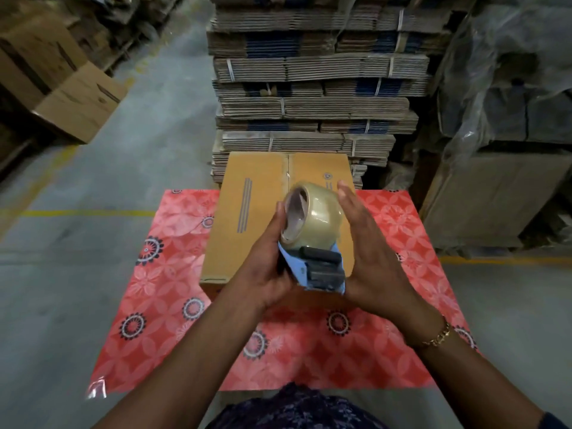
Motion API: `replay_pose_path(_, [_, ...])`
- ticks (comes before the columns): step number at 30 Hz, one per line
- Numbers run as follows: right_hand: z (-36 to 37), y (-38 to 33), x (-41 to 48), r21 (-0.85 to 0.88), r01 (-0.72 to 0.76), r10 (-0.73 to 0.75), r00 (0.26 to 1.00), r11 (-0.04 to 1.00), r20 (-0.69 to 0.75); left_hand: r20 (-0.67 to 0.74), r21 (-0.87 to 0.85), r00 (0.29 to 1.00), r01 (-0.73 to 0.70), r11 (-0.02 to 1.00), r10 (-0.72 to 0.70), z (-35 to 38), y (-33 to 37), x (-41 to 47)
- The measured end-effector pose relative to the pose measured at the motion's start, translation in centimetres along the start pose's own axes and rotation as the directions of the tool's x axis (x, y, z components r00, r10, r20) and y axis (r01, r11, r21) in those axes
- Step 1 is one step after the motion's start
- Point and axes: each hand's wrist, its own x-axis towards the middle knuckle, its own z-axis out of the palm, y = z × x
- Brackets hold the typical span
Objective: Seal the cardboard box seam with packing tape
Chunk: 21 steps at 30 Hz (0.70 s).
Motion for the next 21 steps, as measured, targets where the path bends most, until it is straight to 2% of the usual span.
replay_pose_path(2, [0.0, -0.2, -0.2, 0.097, -0.129, 0.124, 0.99, 0.987, 0.061, -0.038, 0.02, 0.997, -0.07, 0.997, 0.07, -1.3, 1.1, 1.0])
replay_pose_path(4, [0.1, -0.6, -0.6, 0.264, -0.277, 0.277, 0.96, 0.924, 0.035, -0.082, 0.024, 0.992, -0.092, 0.995, 0.094, -2.3, 2.2, 1.4])
replay_pose_path(6, [0.2, -1.4, -0.7, 0.458, -0.427, 0.46, 0.887, 0.78, 0.044, -0.104, 0.007, 0.986, -0.129, 0.992, 0.129, -3.1, 3.1, 1.8])
replay_pose_path(8, [0.3, -2.6, -0.6, 0.589, -0.513, 0.565, 0.817, 0.624, 0.113, -0.114, -0.016, 0.982, -0.156, 0.988, 0.153, -3.5, 3.8, 1.9])
replay_pose_path(10, [0.8, -3.8, -0.6, 0.639, -0.579, 0.607, 0.766, 0.506, 0.214, -0.11, -0.085, 0.978, -0.185, 0.979, 0.175, -3.6, 4.3, 2.0])
replay_pose_path(12, [1.6, -4.7, -0.7, 0.64, -0.635, 0.629, 0.722, 0.433, 0.29, -0.117, -0.117, 0.97, -0.225, 0.967, 0.212, -3.5, 4.8, 1.9])
replay_pose_path(15, [3.0, -5.5, -0.8, 0.63, -0.707, 0.653, 0.647, 0.321, 0.393, -0.105, -0.099, 0.96, -0.271, 0.958, 0.261, -3.2, 5.3, 1.9])
replay_pose_path(18, [4.0, -6.3, -0.3, 0.662, -0.719, 0.686, 0.592, 0.213, 0.422, -0.097, -0.055, 0.956, -0.282, 0.958, 0.276, -2.9, 5.5, 2.4])
replay_pose_path(21, [4.3, -6.8, 0.2, 0.686, -0.706, 0.713, 0.573, 0.178, 0.405, -0.099, -0.022, 0.947, -0.309, 0.951, 0.305, -2.6, 5.8, 2.3])
